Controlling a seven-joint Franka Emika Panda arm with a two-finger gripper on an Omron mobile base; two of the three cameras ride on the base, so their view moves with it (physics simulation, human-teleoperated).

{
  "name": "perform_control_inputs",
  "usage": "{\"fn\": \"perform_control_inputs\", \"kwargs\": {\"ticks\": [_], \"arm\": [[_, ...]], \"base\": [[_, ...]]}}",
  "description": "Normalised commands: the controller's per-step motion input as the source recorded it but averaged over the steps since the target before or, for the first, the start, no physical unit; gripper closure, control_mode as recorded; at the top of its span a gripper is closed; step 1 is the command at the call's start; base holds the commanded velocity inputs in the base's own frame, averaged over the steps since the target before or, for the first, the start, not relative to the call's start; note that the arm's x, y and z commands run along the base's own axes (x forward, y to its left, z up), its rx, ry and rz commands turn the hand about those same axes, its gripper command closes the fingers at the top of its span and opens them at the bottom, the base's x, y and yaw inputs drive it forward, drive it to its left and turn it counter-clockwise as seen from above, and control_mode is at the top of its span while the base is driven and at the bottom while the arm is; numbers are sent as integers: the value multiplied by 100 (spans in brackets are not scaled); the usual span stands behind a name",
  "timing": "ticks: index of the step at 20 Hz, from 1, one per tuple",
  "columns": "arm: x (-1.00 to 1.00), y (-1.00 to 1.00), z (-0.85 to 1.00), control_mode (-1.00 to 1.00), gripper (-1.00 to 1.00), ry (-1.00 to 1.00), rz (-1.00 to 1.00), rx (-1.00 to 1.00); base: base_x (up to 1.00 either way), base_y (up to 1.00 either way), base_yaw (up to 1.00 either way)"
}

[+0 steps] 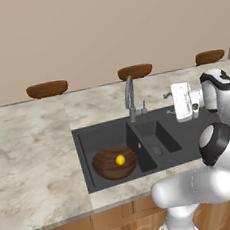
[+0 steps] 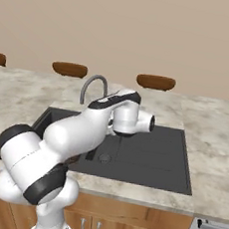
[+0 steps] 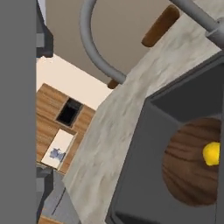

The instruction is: Pick the lemon from the cabinet and place it in the bowl. Then pick the bowl and place it in the sink. Then turn on the sink facuet.

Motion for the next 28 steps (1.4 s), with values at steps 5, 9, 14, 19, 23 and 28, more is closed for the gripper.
{"fn": "perform_control_inputs", "kwargs": {"ticks": [5, 9, 14, 19, 23, 28], "arm": [[33, 12, -19, -100, -100, 38, -25, 28], [40, -4, -15, -100, -100, 29, -22, 30], [46, 0, -42, -100, -100, 21, -15, 19], [56, 0, -40, -100, -100, 11, -4, 10], [55, -11, -6, -100, -100, 7, 0, 9], [39, -22, -13, -100, -100, 1, 0, 8]], "base": [[0, 0, 0], [0, 0, 0], [0, 0, 0], [0, 0, 0], [0, 0, 0], [0, 0, 0]]}}
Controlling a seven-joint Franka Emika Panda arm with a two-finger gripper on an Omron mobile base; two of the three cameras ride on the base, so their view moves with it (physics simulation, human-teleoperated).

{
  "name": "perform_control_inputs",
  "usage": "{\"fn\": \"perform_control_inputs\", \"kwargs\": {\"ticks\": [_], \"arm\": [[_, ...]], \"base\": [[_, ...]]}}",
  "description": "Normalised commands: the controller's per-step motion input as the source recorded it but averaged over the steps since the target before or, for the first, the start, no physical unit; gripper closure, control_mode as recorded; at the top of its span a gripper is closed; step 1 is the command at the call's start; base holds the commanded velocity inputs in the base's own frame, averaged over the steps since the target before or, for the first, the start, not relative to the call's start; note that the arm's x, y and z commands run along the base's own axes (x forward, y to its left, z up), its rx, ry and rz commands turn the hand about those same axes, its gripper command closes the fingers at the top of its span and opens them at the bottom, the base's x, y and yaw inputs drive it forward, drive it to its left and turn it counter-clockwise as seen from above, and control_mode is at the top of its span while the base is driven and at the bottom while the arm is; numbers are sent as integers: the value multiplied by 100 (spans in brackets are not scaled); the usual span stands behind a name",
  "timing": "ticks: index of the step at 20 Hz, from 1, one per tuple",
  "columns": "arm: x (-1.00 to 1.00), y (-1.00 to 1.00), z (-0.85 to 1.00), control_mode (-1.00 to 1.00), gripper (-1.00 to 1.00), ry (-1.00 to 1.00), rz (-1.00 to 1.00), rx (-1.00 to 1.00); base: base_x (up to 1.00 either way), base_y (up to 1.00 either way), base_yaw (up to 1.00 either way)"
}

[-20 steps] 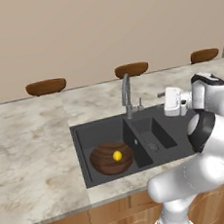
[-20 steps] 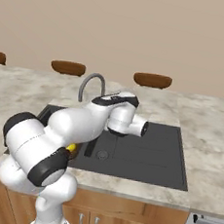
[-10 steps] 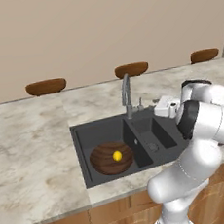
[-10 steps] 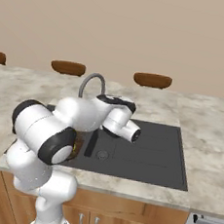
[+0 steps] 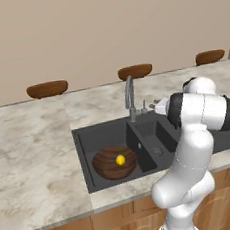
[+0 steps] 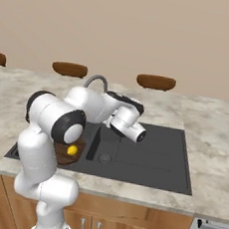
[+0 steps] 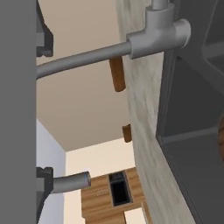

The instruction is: Pick the lemon from the cabinet and place it in the bowl. Then pick the bowl and place it in the sink. Then turn on the sink facuet.

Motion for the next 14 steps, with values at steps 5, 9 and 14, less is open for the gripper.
{"fn": "perform_control_inputs", "kwargs": {"ticks": [5, 9, 14], "arm": [[40, -2, -34, -100, -100, 0, 0, 0], [52, 0, -24, -100, -100, 0, 0, 0], [53, 0, -18, -100, -100, 0, 0, 0]], "base": [[0, 0, 0], [0, 0, 0], [0, 0, 0]]}}
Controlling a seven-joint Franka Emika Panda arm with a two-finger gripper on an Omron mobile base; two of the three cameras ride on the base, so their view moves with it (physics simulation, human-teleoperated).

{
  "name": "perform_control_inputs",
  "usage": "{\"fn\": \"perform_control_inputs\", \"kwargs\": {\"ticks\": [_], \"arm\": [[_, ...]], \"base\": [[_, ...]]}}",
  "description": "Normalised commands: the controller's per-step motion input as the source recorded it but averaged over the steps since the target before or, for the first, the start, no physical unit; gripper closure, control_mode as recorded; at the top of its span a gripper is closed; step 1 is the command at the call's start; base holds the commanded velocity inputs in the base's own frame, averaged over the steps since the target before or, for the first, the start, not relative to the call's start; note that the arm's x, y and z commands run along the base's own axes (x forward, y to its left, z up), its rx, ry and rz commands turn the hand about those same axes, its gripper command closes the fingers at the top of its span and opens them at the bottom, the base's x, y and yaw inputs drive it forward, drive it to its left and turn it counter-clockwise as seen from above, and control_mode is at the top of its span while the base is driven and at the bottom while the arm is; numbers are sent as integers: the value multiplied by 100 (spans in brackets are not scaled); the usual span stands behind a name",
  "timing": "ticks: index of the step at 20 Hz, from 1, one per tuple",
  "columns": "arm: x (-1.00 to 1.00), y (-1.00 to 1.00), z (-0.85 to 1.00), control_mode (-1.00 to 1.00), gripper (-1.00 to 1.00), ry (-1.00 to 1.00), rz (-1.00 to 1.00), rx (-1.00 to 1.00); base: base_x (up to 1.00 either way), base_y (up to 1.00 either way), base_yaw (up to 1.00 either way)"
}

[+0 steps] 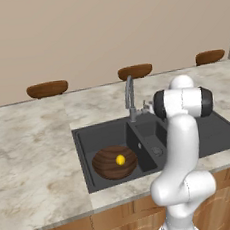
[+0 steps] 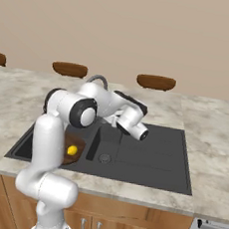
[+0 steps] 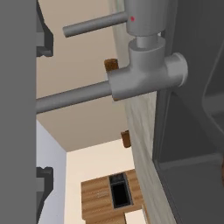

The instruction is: Pick the lemon from the cabinet and place it in the bowl. Then pick the bowl and place it in the sink. Then turn on the sink facuet.

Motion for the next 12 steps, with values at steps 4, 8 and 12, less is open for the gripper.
{"fn": "perform_control_inputs", "kwargs": {"ticks": [4, 8, 12], "arm": [[51, 0, -27, -100, -100, 1, 0, 0], [52, 0, -33, -100, -100, 2, 0, 0], [47, 0, -24, -100, -100, 1, 0, 0]], "base": [[0, 0, 0], [0, 0, 0], [0, 0, 0]]}}
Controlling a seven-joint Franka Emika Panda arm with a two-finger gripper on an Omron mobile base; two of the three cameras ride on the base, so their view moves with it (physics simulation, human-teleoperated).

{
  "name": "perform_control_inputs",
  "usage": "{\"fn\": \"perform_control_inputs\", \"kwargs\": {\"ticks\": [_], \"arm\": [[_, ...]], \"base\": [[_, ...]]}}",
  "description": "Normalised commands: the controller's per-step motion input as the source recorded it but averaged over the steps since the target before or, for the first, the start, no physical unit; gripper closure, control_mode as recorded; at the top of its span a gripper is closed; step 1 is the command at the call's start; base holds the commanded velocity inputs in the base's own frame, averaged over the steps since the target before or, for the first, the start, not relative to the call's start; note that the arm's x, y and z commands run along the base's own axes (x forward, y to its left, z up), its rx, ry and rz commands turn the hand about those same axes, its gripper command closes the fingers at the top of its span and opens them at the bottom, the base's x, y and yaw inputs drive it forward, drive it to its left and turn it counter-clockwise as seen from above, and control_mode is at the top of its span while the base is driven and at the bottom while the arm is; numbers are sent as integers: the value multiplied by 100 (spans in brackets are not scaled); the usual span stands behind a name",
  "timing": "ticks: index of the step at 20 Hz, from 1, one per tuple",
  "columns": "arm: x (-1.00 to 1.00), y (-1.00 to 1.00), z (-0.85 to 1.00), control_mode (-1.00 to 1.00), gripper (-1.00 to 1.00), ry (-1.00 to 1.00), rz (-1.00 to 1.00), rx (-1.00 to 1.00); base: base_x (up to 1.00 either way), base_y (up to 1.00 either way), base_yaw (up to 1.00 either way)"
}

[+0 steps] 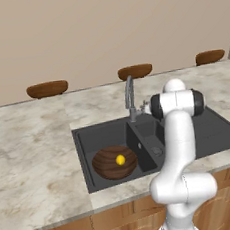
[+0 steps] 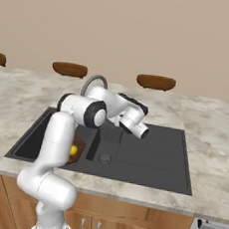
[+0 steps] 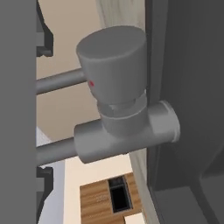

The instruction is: Pick the lemon from the cabinet and place it in the bowl. Then pick the bowl and place it in the sink. Then turn on the sink facuet.

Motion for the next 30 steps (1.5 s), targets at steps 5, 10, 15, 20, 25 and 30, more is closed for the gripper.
{"fn": "perform_control_inputs", "kwargs": {"ticks": [5, 10, 15, 20, 25, 30], "arm": [[60, 0, -13, -100, -100, 3, 0, 0], [64, 0, -13, -100, -100, 2, 0, 0], [53, 0, -32, -100, -100, 1, 0, 0], [33, -3, -16, -100, 100, 3, 0, 2], [0, -43, -15, -100, 100, 16, -4, 8], [0, -69, -31, -100, 100, 19, -9, 4]], "base": [[0, 0, 0], [0, 0, 0], [0, 0, 0], [0, 0, 0], [0, 0, 0], [0, 0, 0]]}}
